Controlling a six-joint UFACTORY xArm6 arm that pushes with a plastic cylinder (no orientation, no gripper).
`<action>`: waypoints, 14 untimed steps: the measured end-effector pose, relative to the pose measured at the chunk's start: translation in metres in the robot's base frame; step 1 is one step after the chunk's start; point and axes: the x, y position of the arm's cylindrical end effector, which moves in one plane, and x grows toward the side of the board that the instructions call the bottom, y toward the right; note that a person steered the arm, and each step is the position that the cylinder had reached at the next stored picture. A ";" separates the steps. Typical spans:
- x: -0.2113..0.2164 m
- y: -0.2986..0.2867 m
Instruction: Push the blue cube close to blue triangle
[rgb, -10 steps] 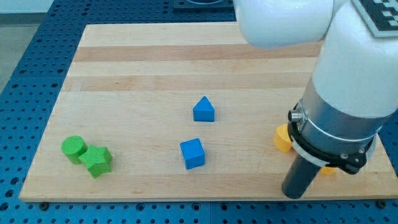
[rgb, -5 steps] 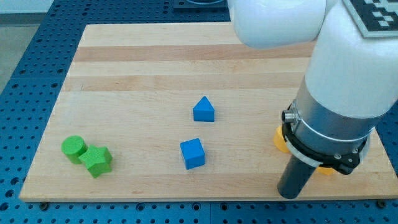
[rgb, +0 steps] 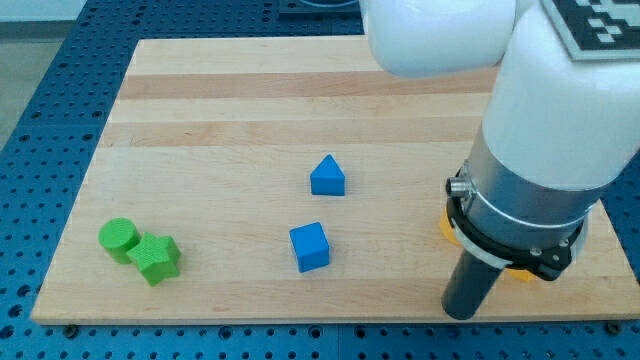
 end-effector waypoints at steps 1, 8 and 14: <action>0.000 0.000; -0.015 -0.081; -0.089 -0.154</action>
